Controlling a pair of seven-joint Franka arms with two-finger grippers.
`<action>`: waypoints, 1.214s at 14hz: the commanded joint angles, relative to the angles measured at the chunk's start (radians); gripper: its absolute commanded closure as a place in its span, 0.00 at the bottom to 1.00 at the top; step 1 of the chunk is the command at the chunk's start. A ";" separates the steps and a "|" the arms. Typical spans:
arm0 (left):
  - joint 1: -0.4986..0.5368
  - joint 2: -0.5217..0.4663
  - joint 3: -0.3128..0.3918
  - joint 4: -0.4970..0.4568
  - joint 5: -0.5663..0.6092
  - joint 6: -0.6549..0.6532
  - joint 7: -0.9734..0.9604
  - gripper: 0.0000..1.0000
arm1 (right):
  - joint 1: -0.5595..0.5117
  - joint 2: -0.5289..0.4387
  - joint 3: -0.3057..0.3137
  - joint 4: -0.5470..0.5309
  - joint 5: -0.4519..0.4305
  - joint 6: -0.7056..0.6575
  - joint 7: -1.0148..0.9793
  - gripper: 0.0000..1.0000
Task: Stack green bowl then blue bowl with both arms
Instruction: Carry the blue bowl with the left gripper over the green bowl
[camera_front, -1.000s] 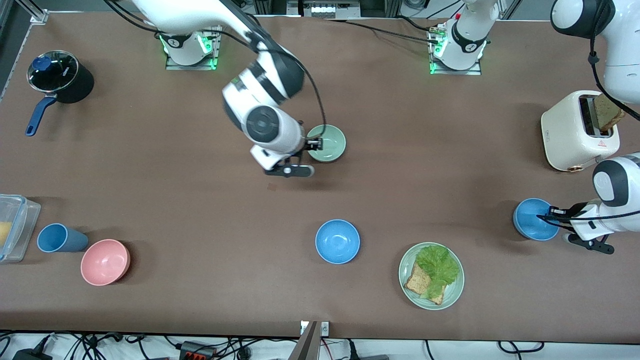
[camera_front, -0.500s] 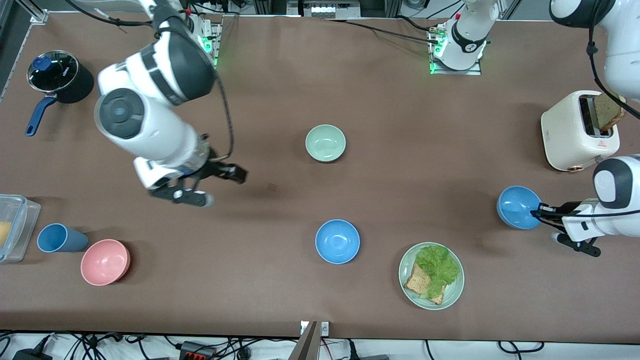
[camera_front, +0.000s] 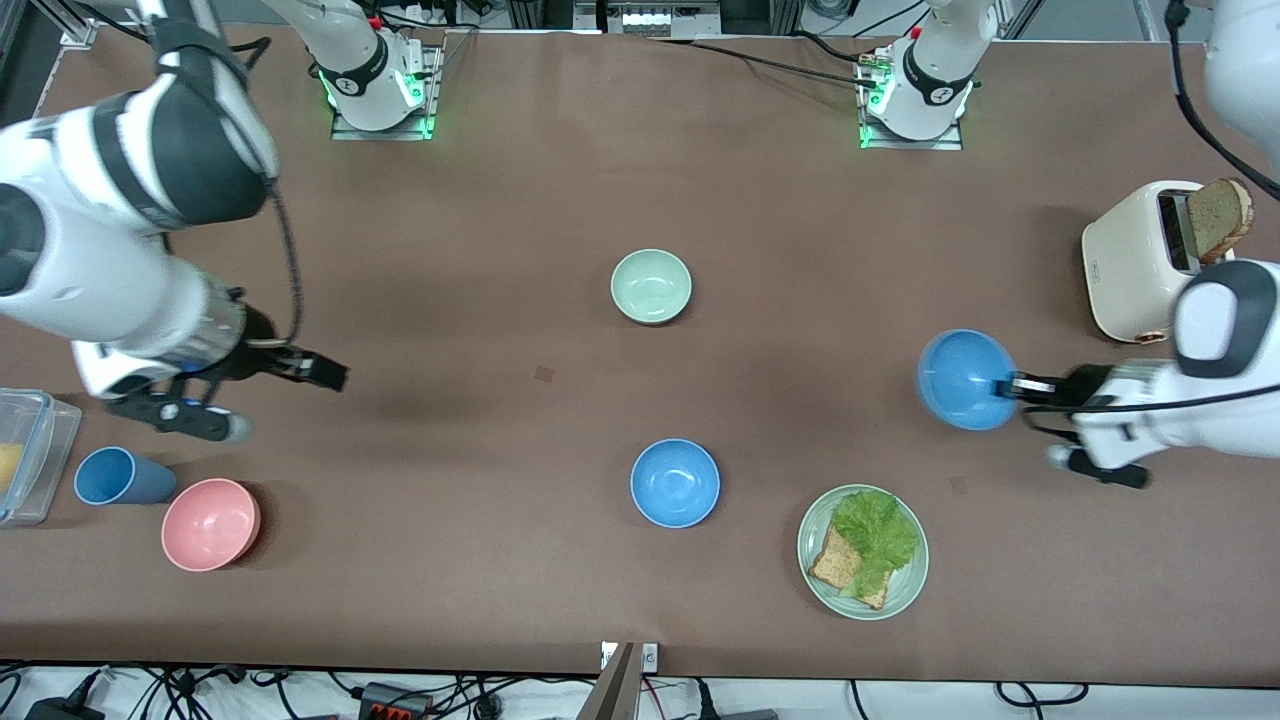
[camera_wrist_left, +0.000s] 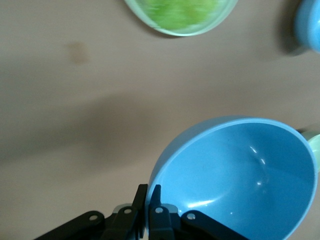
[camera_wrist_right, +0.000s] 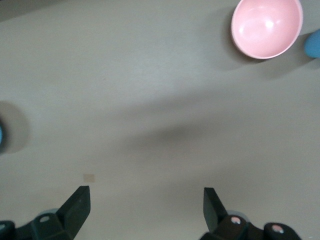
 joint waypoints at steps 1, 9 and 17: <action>-0.007 -0.022 -0.115 -0.050 0.000 0.019 -0.252 1.00 | -0.026 -0.045 -0.038 -0.003 0.003 -0.020 -0.148 0.00; -0.234 -0.081 -0.189 -0.315 0.002 0.408 -0.916 1.00 | -0.043 -0.168 -0.287 -0.022 0.100 -0.090 -0.472 0.00; -0.244 -0.192 -0.302 -0.602 0.002 0.694 -1.087 1.00 | -0.032 -0.238 -0.282 -0.116 0.059 -0.078 -0.484 0.00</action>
